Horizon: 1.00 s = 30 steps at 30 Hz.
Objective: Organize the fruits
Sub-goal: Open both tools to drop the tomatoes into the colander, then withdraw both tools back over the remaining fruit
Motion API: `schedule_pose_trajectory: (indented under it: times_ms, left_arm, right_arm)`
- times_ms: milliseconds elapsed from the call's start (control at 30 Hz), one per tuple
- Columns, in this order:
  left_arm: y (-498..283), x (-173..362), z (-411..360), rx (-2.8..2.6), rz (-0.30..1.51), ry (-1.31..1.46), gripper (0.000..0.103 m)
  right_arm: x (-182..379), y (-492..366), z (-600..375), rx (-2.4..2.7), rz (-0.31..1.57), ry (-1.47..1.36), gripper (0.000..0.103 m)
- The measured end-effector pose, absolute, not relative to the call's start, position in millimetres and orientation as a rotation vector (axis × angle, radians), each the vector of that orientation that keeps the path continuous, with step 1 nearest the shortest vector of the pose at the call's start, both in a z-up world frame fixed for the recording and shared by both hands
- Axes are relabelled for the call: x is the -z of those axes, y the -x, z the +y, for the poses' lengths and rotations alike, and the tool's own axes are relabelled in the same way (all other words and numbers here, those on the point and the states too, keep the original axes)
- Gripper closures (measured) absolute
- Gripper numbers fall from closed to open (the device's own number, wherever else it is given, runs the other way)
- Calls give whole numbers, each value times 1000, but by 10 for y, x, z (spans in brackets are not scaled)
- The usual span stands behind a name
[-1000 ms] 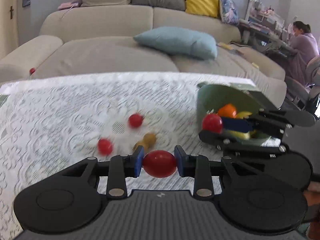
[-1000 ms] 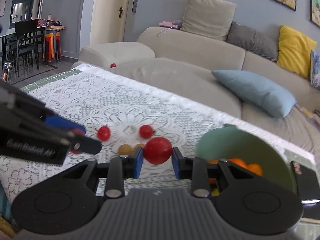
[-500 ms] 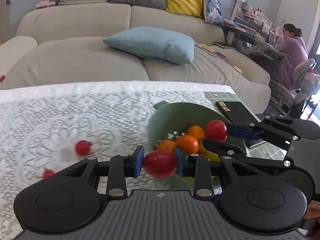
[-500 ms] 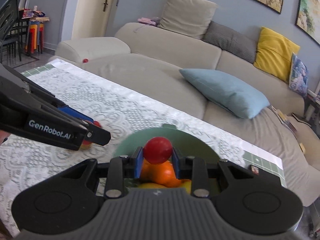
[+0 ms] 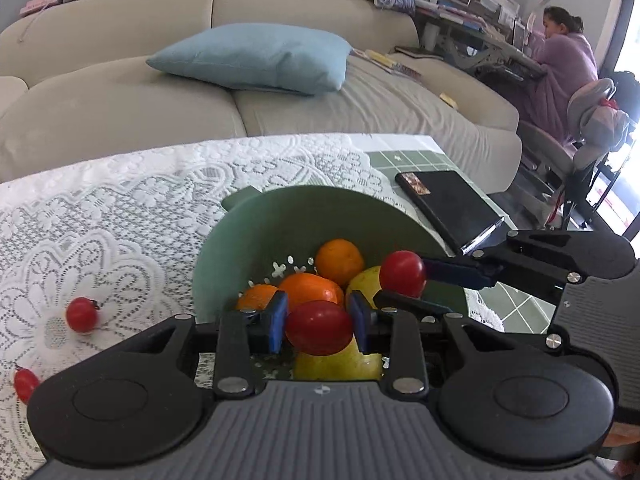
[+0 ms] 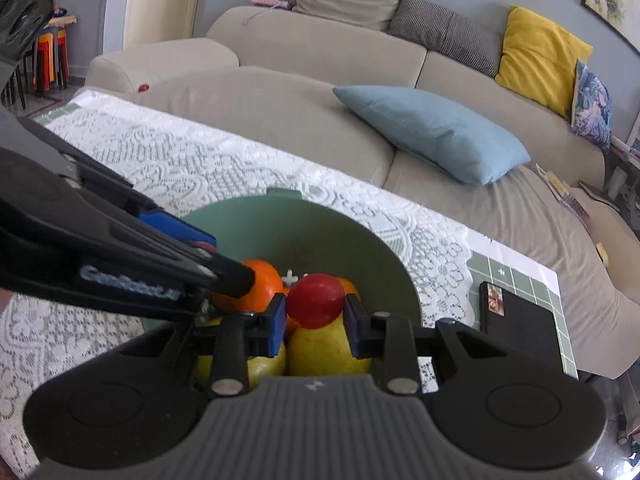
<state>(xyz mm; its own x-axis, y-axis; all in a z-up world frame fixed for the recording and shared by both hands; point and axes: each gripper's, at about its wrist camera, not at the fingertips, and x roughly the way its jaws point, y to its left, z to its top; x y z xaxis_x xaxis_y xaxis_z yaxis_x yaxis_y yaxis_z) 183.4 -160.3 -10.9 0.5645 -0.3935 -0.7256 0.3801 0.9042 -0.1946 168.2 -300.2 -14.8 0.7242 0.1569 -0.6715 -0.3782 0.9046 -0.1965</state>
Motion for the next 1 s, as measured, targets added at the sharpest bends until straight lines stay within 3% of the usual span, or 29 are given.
schedule_pose_trajectory:
  times_ms: [733,833,900,1000]
  left_arm:
    - [-2062,316,-1600,415,890,67,63]
    - [-2056,335,-1580,420,896,80,60]
    - [-2042,324,-1575,416,894,77,59]
    - [-2011,262,-1556,399,871,68,48]
  right_arm:
    - [322,-1837,-3055,-329,779,339,74]
    - [308,-1825,-3048,-327,771,340,63]
    - [295,-1823,-3049,-330,766,336,63]
    - [275,-1820,-3041,-326,755,336,56]
